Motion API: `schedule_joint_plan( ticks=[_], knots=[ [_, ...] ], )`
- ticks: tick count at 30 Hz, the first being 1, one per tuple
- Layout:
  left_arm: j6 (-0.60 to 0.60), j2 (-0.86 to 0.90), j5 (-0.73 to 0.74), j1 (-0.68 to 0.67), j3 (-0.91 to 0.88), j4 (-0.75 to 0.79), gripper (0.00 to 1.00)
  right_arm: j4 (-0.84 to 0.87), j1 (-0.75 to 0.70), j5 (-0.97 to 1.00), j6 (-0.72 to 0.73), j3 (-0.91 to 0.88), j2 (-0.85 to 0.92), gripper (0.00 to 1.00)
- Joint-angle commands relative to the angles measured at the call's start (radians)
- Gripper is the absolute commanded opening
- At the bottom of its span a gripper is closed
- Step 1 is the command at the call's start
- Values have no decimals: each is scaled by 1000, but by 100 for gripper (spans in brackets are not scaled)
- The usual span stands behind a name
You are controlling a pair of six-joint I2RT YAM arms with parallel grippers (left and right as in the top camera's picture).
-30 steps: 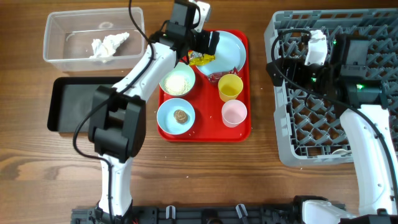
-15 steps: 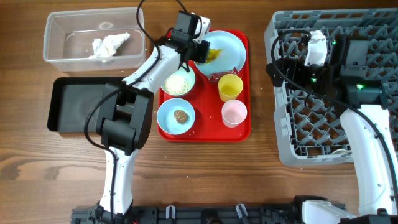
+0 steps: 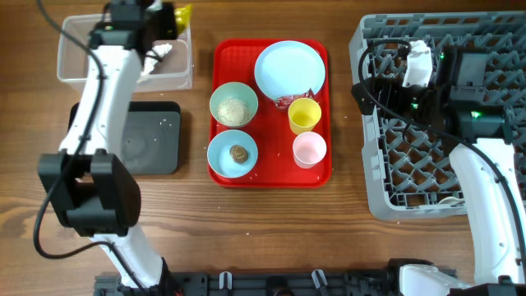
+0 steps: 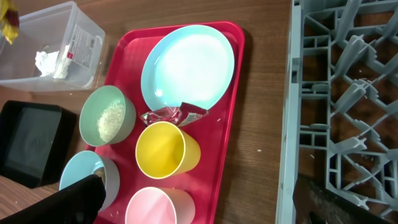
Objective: Sort waste into correct bins and load items into the dishwasher rack
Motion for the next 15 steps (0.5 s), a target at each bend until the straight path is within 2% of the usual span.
schedule_joint_plan(
  ticks=[1, 2, 3, 4, 5, 7, 10, 15],
  knots=[
    [33, 68, -19, 106, -5, -1, 4, 1, 4, 0, -10, 7, 4, 100],
    [33, 85, -15, 129, -5, -2, 17, 1, 4, 1, -10, 7, 4, 100],
    [32, 97, -13, 142, -5, -9, 71, 1, 4, 8, -11, 7, 4, 100],
    [33, 98, -5, 143, -5, -12, 94, 1, 4, 22, -11, 7, 4, 100],
    [33, 98, -3, 142, -5, -8, 99, 2, 4, 28, -11, 7, 4, 100],
    [33, 80, 44, 115, -5, 6, 100, 1, 4, 30, -10, 7, 4, 100],
    [72, 73, 277, 14, -5, -11, 97, 2, 4, 31, -10, 7, 4, 100],
    [139, 146, 281, -233, -5, -7, 95, 2, 4, 31, -10, 7, 4, 100]
  ],
)
